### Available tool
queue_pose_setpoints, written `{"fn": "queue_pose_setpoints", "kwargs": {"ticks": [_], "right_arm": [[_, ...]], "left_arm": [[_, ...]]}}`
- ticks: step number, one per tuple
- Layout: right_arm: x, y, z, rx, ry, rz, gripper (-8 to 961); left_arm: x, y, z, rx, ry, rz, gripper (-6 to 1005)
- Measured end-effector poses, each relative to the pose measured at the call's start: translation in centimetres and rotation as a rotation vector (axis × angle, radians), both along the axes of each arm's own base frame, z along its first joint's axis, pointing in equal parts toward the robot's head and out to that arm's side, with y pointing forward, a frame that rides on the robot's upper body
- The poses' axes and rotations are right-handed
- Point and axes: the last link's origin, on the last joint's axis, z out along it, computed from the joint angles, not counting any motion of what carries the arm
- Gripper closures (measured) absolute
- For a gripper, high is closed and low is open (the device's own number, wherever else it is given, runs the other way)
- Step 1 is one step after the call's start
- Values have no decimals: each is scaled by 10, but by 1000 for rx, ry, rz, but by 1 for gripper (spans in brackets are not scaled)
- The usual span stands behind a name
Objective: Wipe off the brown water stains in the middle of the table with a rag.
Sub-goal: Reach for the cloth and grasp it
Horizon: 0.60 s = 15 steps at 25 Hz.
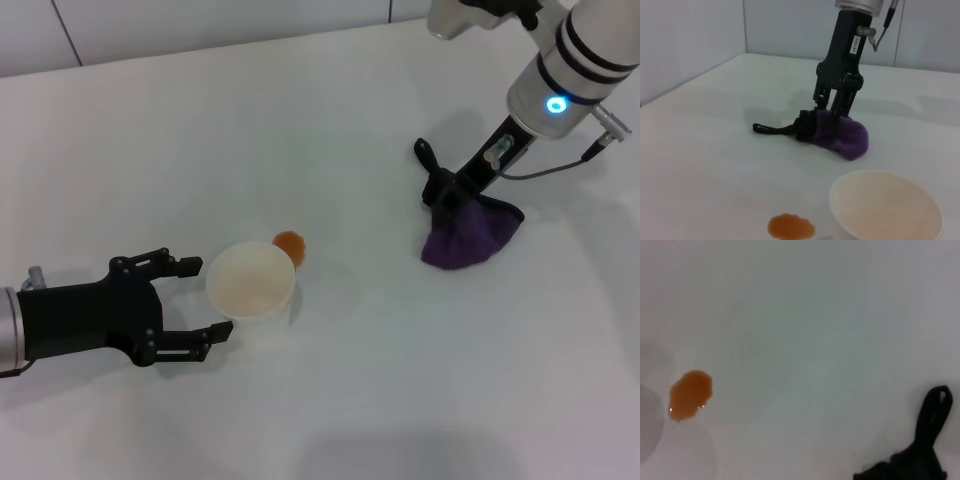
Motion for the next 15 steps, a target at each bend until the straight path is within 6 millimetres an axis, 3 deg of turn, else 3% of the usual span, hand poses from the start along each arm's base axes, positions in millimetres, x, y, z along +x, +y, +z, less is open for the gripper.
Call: {"fn": "queue_pose_setpoints", "kwargs": {"ticks": [8, 15], "right_arm": [[-4, -3, -7, -40, -42, 71, 667], [-26, -7, -21, -106, -25, 164, 830]], "left_arm": [[1, 0, -1, 1, 0, -7, 109], [1, 0, -2, 0, -2, -7, 107]]}}
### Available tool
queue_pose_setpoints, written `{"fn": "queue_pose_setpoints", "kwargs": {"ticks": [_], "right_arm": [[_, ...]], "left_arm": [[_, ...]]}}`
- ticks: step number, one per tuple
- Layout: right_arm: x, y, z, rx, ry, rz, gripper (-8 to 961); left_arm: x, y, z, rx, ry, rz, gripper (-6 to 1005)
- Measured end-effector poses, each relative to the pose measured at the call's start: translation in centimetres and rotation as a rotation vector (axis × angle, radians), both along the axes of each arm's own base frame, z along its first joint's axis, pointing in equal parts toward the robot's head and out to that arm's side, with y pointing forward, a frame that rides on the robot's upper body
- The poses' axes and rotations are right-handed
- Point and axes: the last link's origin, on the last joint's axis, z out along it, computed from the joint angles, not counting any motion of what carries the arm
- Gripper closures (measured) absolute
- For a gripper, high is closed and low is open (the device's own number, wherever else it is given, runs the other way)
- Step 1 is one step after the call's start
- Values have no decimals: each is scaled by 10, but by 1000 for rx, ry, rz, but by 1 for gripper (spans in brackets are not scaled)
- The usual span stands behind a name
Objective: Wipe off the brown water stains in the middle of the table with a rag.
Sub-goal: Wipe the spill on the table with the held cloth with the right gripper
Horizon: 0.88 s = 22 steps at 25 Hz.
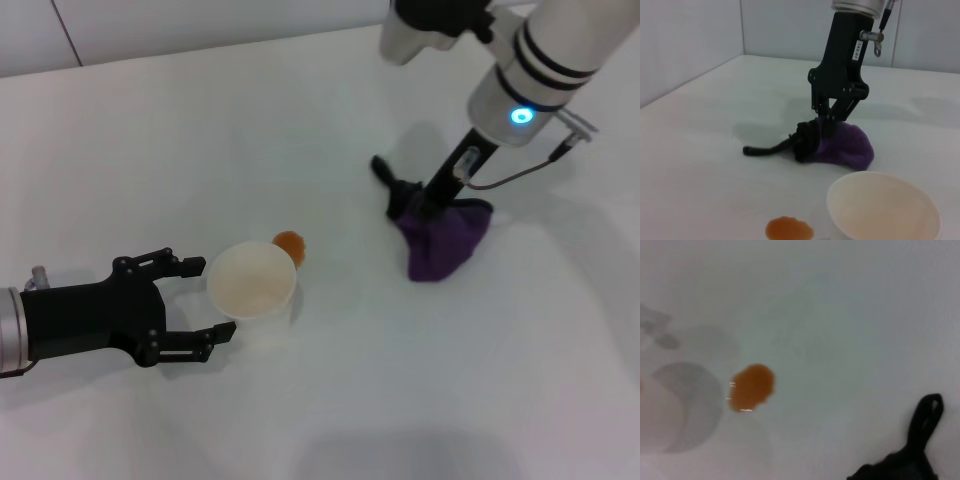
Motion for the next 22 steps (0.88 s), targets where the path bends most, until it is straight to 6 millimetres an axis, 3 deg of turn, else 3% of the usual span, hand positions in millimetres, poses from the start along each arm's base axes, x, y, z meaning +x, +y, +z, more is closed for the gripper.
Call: {"fn": "queue_pose_setpoints", "kwargs": {"ticks": [14, 22], "right_arm": [[-57, -12, -43, -143, -20, 210, 860], [-79, -17, -65, -198, -9, 304, 861]], "left_arm": [[0, -2, -3, -6, -7, 4, 108], [0, -4, -7, -12, -16, 2, 108]]}}
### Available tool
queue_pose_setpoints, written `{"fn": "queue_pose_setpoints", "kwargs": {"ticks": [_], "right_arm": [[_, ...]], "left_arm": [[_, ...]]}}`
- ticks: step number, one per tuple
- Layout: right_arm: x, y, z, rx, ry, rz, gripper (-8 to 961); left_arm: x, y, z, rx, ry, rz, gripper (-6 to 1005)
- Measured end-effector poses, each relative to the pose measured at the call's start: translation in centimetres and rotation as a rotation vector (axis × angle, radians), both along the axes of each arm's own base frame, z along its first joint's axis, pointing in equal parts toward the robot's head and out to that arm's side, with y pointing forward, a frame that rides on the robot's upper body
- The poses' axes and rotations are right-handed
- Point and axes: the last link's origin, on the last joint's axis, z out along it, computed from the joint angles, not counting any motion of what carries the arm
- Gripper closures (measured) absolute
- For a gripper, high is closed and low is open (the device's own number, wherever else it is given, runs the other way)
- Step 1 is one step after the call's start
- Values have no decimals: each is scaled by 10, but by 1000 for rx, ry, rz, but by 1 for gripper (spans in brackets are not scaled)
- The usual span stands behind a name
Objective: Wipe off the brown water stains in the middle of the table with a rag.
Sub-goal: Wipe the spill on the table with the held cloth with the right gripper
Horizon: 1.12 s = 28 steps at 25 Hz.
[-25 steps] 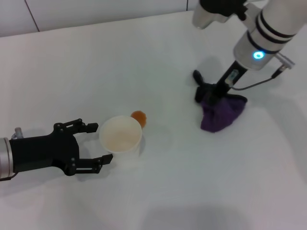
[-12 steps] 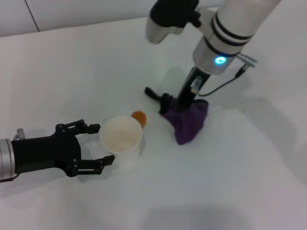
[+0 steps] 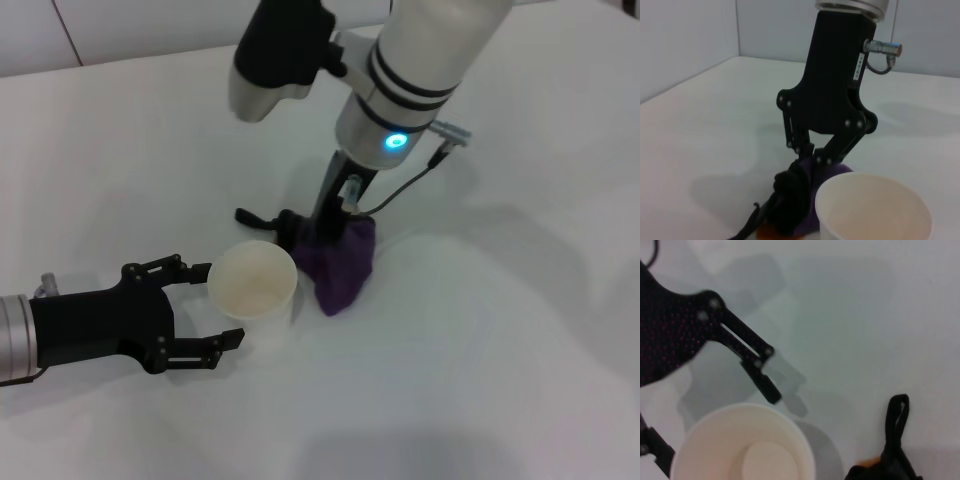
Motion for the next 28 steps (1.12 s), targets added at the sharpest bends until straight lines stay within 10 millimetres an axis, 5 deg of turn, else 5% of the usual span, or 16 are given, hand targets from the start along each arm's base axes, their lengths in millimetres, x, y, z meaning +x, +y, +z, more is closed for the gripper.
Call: {"fn": "queue_pose_setpoints", "kwargs": {"ticks": [16, 28], "right_arm": [[2, -1, -30, -38, 57, 88, 862], [8, 14, -26, 38, 52, 117, 864]], "left_arm": [[2, 0, -6, -7, -10, 1, 109], [1, -1, -6, -7, -10, 5, 108]]}}
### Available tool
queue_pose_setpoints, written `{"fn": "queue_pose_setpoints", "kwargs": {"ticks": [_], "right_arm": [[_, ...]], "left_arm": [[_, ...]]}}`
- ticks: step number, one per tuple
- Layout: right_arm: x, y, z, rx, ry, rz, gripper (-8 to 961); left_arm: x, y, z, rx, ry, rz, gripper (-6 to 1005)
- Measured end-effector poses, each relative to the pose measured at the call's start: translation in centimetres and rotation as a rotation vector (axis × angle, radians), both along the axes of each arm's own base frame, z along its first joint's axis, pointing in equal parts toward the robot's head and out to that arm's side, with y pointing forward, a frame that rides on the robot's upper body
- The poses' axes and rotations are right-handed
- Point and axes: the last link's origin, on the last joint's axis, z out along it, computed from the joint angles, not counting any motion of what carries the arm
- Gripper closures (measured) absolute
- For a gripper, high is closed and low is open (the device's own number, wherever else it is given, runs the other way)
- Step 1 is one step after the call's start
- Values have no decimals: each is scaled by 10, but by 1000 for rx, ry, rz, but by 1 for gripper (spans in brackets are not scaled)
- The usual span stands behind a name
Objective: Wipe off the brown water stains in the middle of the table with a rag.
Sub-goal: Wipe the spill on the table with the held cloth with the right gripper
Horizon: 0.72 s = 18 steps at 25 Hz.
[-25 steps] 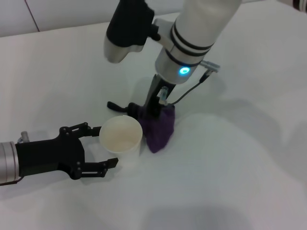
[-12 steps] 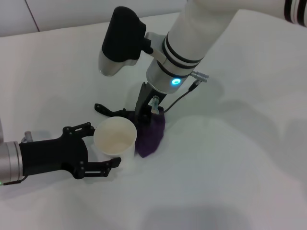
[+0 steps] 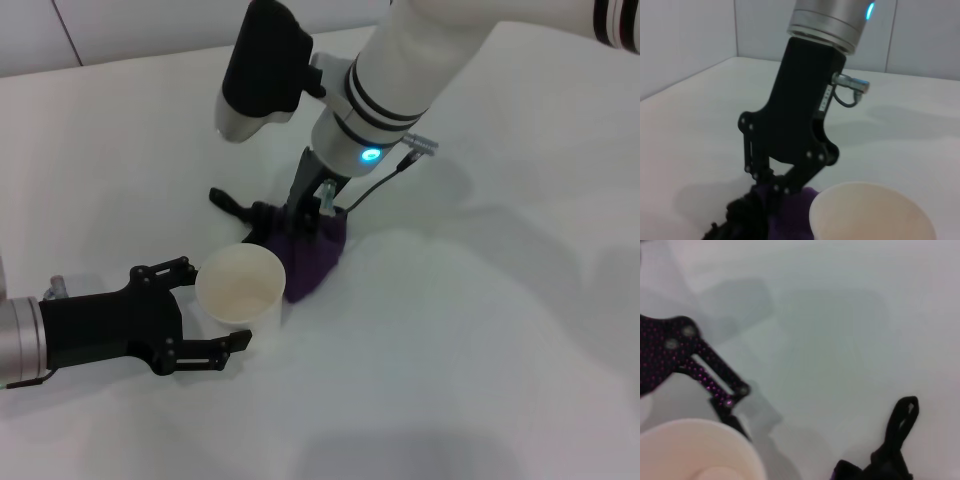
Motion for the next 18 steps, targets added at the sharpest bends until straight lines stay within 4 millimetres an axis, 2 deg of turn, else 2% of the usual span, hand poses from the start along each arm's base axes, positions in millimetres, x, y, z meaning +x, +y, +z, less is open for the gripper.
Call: {"fn": "queue_pose_setpoints", "kwargs": {"ticks": [12, 18], "right_arm": [[9, 21, 18, 102, 2, -19, 864], [5, 13, 13, 59, 2, -12, 864]], "left_arm": [[1, 1, 1, 3, -1, -1, 108], [-1, 3, 1, 15, 9, 4, 109]]}}
